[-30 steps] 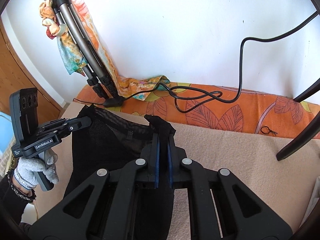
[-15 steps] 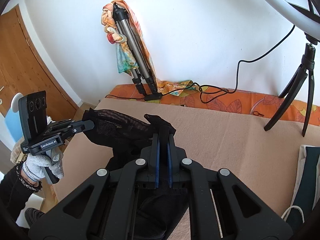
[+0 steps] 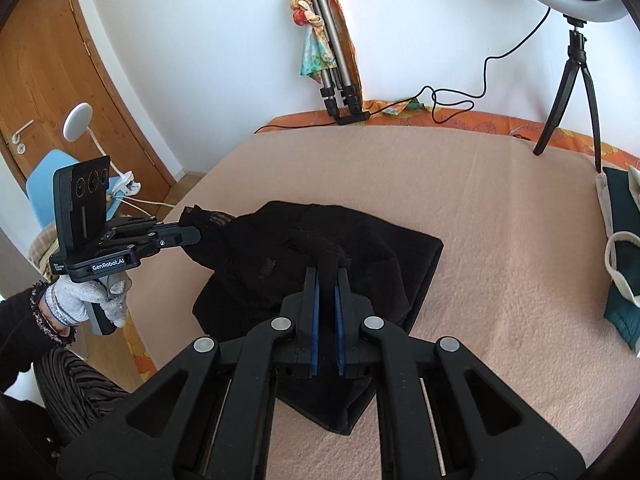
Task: Fold small clothes
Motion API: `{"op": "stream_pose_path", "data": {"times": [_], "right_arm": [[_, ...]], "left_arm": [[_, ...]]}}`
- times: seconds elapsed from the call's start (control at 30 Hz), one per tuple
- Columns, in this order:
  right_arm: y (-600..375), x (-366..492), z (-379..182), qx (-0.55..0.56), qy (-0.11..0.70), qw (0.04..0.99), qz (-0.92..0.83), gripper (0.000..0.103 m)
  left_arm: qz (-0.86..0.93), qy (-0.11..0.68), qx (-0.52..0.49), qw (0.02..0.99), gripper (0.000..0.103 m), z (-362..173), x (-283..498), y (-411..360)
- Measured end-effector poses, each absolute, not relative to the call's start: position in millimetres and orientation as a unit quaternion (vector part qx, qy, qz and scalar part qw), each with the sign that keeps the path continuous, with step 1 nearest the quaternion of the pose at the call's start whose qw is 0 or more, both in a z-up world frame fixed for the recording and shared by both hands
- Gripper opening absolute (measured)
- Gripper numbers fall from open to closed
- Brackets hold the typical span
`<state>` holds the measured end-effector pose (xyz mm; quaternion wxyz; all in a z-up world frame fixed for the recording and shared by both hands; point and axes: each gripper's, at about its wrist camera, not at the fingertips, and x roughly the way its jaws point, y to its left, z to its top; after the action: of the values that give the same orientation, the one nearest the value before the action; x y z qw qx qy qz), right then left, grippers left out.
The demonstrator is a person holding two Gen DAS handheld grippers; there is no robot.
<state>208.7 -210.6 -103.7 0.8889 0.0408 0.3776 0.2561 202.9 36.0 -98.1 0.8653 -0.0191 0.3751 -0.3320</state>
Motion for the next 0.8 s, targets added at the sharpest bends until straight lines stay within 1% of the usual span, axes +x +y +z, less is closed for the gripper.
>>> {"op": "stream_pose_path", "data": {"times": [0.17,0.37,0.4,0.47,0.5,0.53,0.63,0.7,0.8], "right_arm": [[-209,184,-127,0.009,0.385,0.889,0.246,0.008],[-208,159,-128,-0.063,0.383,0.888,0.246,0.008],[-208,155,-128,-0.068,0.391,0.882,0.256,0.009],[-211,145,-129,-0.088,0.395,0.879,0.254,0.018],[-214,142,-129,-0.09,0.397,0.877,0.256,0.02],[-219,139,-127,-0.081,0.398,0.876,0.261,0.023],[-233,139,-115,-0.031,0.388,0.879,0.276,0.024],[-237,145,-109,-0.001,0.382,0.883,0.273,0.028],[-230,158,-111,0.018,0.383,0.883,0.269,0.029]], "left_arm": [[-0.32,0.394,-0.007,0.861,0.004,-117,187,44],[-0.327,0.403,0.044,0.854,0.004,-122,161,47],[-0.327,0.406,0.054,0.852,0.005,-123,156,48],[-0.329,0.416,0.069,0.845,0.006,-124,148,51],[-0.329,0.419,0.073,0.843,0.006,-124,144,54],[-0.33,0.422,0.073,0.841,0.006,-122,141,57],[-0.335,0.419,0.067,0.841,0.006,-112,134,65],[-0.328,0.413,0.059,0.847,0.006,-103,136,66],[-0.327,0.393,0.061,0.858,0.008,-93,145,53]]}}
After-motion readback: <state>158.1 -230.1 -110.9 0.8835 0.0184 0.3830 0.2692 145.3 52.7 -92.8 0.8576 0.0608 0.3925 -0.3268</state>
